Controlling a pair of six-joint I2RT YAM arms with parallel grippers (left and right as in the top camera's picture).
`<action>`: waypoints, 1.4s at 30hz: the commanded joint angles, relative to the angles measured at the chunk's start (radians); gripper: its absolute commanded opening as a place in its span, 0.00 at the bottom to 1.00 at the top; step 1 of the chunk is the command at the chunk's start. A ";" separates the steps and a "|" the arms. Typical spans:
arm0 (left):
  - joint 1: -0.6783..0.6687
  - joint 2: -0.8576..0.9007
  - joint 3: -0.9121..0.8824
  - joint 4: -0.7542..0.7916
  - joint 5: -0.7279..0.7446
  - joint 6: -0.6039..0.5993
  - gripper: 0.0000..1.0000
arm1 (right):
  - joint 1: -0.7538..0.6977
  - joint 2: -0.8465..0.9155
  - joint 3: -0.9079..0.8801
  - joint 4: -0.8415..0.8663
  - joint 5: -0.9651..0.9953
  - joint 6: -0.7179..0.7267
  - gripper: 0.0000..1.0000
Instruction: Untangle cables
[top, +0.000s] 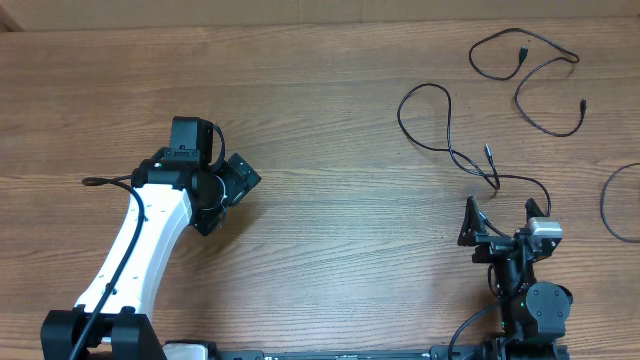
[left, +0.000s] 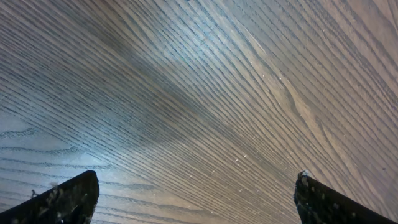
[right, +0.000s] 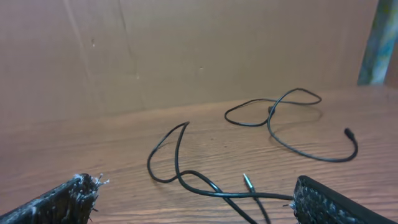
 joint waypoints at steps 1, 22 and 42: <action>-0.002 0.010 0.012 0.001 -0.010 0.011 1.00 | -0.002 -0.011 -0.011 0.004 -0.002 -0.079 1.00; -0.002 0.010 0.012 0.001 -0.010 0.011 1.00 | -0.002 -0.011 -0.011 0.005 -0.001 -0.079 1.00; 0.023 -0.041 0.013 0.161 0.024 0.133 0.99 | -0.002 -0.011 -0.011 0.005 -0.001 -0.079 1.00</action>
